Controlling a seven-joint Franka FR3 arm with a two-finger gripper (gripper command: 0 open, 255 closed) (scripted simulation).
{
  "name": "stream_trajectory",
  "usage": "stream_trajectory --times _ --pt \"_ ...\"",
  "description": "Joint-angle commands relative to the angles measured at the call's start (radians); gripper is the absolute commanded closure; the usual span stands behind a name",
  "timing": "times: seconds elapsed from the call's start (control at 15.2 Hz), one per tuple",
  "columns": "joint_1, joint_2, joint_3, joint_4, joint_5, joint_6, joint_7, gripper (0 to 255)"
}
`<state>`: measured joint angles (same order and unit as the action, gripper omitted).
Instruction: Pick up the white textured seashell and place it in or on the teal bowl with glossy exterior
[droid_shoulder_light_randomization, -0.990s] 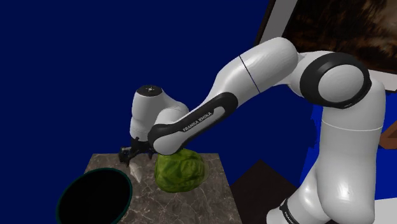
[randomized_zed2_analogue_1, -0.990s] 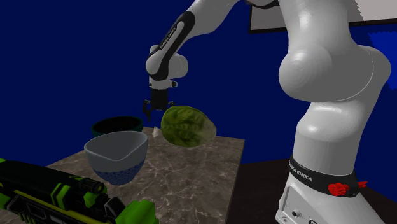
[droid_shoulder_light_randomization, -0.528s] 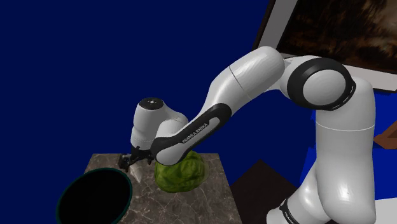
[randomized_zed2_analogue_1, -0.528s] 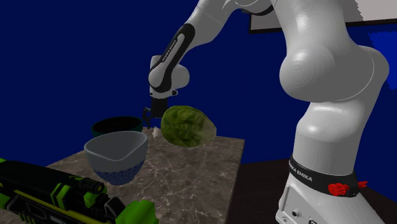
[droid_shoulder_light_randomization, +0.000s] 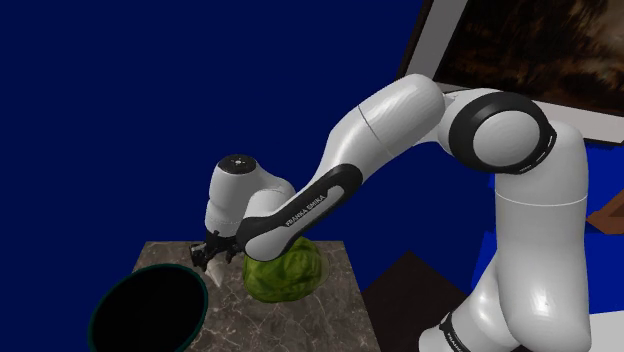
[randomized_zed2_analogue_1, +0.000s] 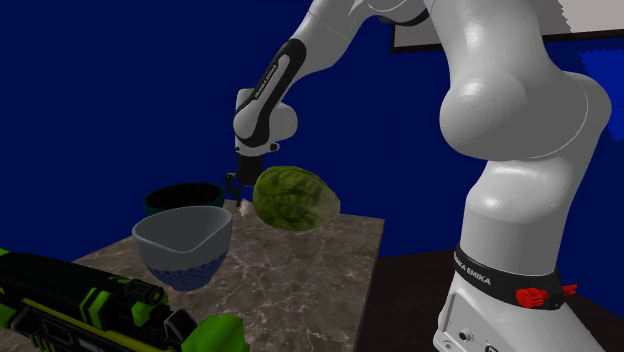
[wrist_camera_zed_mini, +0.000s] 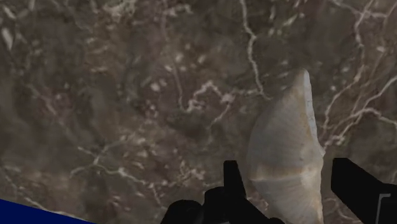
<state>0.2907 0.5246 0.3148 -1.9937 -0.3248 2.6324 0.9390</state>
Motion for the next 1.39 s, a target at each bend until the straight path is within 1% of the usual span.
stream_trajectory --times 0.0,0.53,1.06,1.12,1.19,1.32 --pt "0.0 0.0 0.0 0.0 0.0 0.0 0.0 255" --pt "0.0 0.0 0.0 0.0 0.0 0.0 0.0 255" --pt "-0.028 -0.08 0.038 -0.002 0.047 -0.076 -0.034 255" --pt "-0.025 -0.07 0.033 -0.001 0.041 -0.068 -0.03 255" --pt "-0.025 -0.07 0.033 -0.001 0.041 -0.068 -0.03 0" --pt "0.031 0.06 -0.003 0.195 0.103 -0.273 0.128 0"
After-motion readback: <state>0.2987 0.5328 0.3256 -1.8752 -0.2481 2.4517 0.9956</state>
